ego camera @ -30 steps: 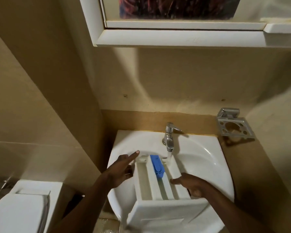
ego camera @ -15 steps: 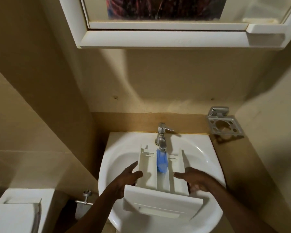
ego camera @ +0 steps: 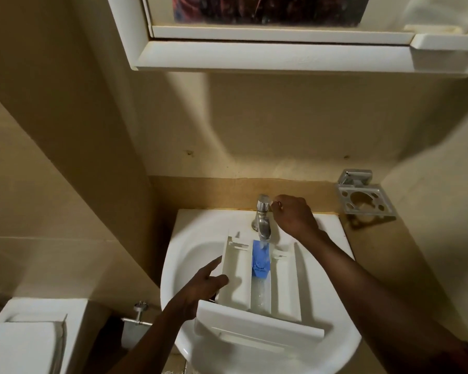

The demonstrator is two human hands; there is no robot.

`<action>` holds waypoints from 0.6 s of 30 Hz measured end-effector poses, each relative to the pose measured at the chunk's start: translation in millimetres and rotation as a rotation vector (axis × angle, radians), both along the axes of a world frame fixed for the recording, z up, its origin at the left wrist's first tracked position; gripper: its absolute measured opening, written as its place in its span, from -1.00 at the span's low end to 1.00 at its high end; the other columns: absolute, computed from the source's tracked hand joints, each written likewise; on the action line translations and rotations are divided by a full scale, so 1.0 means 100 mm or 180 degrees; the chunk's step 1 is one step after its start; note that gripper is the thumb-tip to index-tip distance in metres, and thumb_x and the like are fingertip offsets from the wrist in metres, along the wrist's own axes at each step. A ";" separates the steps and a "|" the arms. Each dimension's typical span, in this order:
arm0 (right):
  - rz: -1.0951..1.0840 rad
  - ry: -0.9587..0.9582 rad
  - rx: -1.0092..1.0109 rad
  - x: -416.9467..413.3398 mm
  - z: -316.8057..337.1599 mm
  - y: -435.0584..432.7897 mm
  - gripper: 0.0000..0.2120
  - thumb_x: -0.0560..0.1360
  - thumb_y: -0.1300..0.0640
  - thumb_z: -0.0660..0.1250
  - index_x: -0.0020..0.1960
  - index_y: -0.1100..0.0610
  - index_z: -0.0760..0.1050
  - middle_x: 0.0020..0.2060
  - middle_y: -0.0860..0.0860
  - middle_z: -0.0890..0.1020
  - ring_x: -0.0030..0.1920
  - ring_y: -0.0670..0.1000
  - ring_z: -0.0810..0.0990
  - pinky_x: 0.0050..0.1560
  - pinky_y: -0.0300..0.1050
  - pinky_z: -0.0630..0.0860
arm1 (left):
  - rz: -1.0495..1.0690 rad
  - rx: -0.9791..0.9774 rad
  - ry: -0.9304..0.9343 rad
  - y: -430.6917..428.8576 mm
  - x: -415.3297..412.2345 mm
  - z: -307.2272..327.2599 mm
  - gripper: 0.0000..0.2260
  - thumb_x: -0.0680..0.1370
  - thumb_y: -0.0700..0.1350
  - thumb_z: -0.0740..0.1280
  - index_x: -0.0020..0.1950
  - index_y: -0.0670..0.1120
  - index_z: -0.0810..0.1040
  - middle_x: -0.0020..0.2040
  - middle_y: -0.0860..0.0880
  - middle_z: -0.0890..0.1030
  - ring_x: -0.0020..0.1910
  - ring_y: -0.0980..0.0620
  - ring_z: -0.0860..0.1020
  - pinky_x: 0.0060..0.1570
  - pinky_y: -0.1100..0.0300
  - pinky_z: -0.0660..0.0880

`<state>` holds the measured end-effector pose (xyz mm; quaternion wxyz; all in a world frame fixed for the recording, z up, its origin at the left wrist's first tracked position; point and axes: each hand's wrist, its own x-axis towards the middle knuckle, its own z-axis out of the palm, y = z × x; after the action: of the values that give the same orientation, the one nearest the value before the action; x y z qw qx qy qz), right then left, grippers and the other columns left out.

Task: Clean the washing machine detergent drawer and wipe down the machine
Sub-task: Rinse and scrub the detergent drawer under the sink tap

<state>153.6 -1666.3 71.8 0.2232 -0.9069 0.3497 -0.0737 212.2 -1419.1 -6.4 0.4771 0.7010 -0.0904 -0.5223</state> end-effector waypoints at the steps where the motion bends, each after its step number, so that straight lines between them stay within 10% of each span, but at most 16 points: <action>1: -0.0039 -0.0002 -0.0001 0.01 0.02 0.04 -0.72 0.60 0.10 0.07 -0.03 0.16 0.54 -0.01 0.13 0.63 0.04 0.17 0.52 -0.11 -0.11 0.37 | -0.0003 0.0010 -0.0018 0.01 0.02 -0.03 -0.52 0.59 -0.19 0.29 0.47 0.13 0.35 0.05 -0.19 0.71 -0.05 -0.14 0.60 -0.06 0.04 0.55; 5: 0.0020 -0.0106 0.0165 0.08 0.09 0.26 -0.71 0.59 0.14 0.06 0.06 0.09 0.56 0.07 0.08 0.63 0.15 0.14 0.48 0.03 -0.10 0.40 | -0.0010 -0.0062 0.0037 0.02 0.04 -0.02 -0.58 0.62 -0.21 0.27 0.41 0.14 0.35 0.08 -0.09 0.71 -0.01 -0.09 0.70 -0.16 0.12 0.63; 10: -0.0707 -0.0744 0.1005 -0.26 -0.10 0.27 -0.88 0.52 0.16 0.20 0.00 -0.02 0.45 -0.14 0.02 0.66 -0.17 0.02 0.60 -0.18 -0.17 0.50 | -0.0142 -0.0017 0.0168 0.02 0.12 -0.02 -0.57 0.60 -0.22 0.29 0.45 0.04 0.41 0.08 -0.07 0.72 -0.06 -0.06 0.72 -0.20 0.17 0.61; 14: -0.0315 -0.0376 0.0954 -0.67 -0.55 0.42 -0.80 0.47 0.26 0.24 -0.16 0.00 0.55 -0.19 -0.13 0.63 -0.06 -0.03 0.62 -0.20 -0.44 0.38 | -0.0288 0.0066 0.0275 0.05 0.24 -0.08 -0.55 0.55 -0.19 0.34 0.44 0.04 0.44 0.11 -0.09 0.71 0.04 -0.15 0.70 0.08 -0.02 0.62; 18: 0.0643 0.0044 0.0960 -0.82 -0.73 0.57 -0.66 0.49 0.13 0.27 0.25 -0.07 0.41 0.20 -0.16 0.49 0.24 -0.14 0.42 0.21 -0.30 0.35 | -0.0671 0.0071 0.0442 0.04 0.30 -0.04 -0.57 0.52 -0.21 0.40 0.39 -0.01 0.50 0.16 -0.13 0.69 0.12 -0.19 0.66 0.22 -0.09 0.55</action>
<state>71.5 -1609.7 -1.2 0.3605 -0.8941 0.2655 0.0086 242.0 -1414.7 -10.8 0.4168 0.6550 -0.1245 -0.6179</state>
